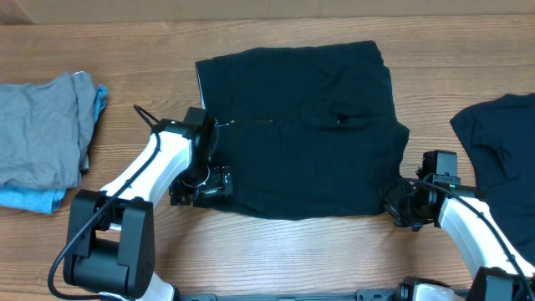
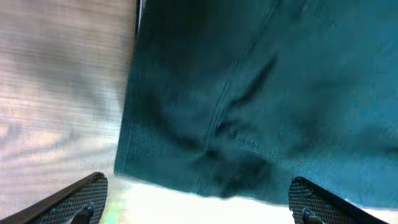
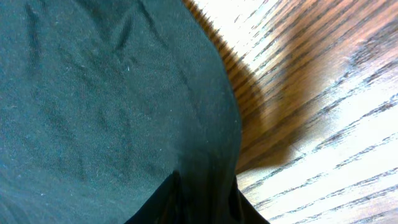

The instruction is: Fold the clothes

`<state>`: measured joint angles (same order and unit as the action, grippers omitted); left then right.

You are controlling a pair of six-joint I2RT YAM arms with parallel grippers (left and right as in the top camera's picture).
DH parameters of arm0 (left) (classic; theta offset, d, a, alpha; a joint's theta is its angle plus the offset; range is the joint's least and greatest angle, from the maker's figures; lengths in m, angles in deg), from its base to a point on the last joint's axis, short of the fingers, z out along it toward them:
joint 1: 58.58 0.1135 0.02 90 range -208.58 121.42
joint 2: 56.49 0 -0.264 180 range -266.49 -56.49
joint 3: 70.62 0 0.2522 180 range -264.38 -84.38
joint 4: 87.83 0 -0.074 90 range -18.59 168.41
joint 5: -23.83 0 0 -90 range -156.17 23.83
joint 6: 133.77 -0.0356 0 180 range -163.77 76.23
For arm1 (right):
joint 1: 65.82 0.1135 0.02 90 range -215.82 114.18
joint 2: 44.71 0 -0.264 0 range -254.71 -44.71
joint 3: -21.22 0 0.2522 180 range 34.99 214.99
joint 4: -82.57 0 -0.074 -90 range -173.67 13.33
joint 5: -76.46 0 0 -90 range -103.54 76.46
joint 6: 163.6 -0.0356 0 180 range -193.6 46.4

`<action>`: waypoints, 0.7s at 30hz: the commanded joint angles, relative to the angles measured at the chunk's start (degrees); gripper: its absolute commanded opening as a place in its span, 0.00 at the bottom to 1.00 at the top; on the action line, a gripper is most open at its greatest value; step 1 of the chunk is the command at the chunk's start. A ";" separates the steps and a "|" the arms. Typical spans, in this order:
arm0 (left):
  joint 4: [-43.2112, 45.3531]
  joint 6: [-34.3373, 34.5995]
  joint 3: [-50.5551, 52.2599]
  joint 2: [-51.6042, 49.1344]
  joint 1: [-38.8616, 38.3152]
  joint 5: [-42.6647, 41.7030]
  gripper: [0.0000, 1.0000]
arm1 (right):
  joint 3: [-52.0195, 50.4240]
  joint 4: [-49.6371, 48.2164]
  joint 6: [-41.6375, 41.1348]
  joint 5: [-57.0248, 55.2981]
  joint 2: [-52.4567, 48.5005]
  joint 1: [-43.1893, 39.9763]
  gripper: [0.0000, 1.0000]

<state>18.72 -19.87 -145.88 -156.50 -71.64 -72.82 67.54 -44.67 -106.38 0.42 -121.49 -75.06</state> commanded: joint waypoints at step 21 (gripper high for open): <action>8.55 1.90 6.93 0.74 2.99 0.61 0.87 | -0.37 -0.81 -0.04 -0.37 0.15 0.26 0.26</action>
<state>27.01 -19.06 -139.47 -156.43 -69.37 -72.41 67.54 -45.11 -106.38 0.42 -121.49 -75.06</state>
